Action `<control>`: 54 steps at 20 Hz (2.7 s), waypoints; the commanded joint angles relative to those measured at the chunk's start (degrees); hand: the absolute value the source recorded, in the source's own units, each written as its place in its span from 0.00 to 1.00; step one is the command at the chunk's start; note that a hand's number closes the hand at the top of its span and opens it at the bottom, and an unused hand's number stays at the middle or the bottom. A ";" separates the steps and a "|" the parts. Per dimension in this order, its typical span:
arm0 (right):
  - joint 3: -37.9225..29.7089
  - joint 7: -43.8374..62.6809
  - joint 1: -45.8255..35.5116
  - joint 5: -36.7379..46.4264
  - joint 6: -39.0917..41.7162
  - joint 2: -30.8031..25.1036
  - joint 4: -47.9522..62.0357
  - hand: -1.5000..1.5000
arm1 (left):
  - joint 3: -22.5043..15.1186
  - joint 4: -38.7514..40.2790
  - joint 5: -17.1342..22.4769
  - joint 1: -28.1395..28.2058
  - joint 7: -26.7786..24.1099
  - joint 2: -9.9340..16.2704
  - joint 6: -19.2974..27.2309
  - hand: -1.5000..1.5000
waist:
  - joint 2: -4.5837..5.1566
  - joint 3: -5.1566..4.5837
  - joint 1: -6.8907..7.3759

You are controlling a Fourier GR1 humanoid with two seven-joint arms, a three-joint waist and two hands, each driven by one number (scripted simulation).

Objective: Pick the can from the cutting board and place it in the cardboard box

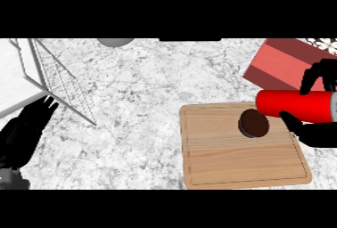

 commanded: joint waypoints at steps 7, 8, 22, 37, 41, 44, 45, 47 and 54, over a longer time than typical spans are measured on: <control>-12.30 2.79 -11.70 -1.97 -0.32 -6.31 11.56 1.00 | -1.98 -0.42 -2.09 0.70 -1.12 -2.25 0.58 0.50 | 0.32 0.03 0.73; -11.58 2.61 -12.90 -1.44 -0.99 -6.33 13.98 1.00 | -3.01 0.57 -3.20 -0.01 -2.46 -3.41 1.21 0.50 | 0.35 0.03 0.75; -9.62 -22.66 -16.49 7.15 -19.67 -11.54 48.06 1.00 | -1.76 -1.47 -1.78 -0.01 0.71 -2.22 0.30 0.50 | 0.51 0.07 1.44; -8.34 -28.55 -18.54 11.16 -24.00 -9.95 78.50 0.00 | -0.41 -3.05 0.37 2.06 0.22 -1.74 -1.86 0.50 | 0.69 0.12 2.27; -8.76 -32.94 -22.39 7.98 -19.56 -9.71 78.19 0.00 | -0.38 1.66 -1.73 -2.84 0.42 -0.90 -0.65 0.50 | 0.44 0.06 1.02; -13.77 -37.36 -20.99 3.59 -25.46 -8.04 80.18 0.00 | 0.24 -0.72 -0.54 -2.70 2.55 -0.68 -0.17 0.50 | 0.55 0.12 1.23; -16.34 -38.89 -21.23 0.75 -23.43 -9.84 79.61 0.00 | 0.37 1.72 -1.04 -2.64 0.02 -1.16 -0.48 0.50 | 0.52 0.10 0.73; -21.63 -34.51 -24.66 -4.44 -23.07 -7.66 81.18 0.00 | -0.85 0.74 -1.78 -1.83 0.20 -2.16 -0.01 0.50 | 0.52 0.13 1.11; -31.84 -32.60 -25.28 -15.08 -17.47 -13.74 84.97 0.00 | -0.33 1.50 -0.93 -3.18 1.53 -1.69 -0.18 0.50 | 0.46 0.10 0.65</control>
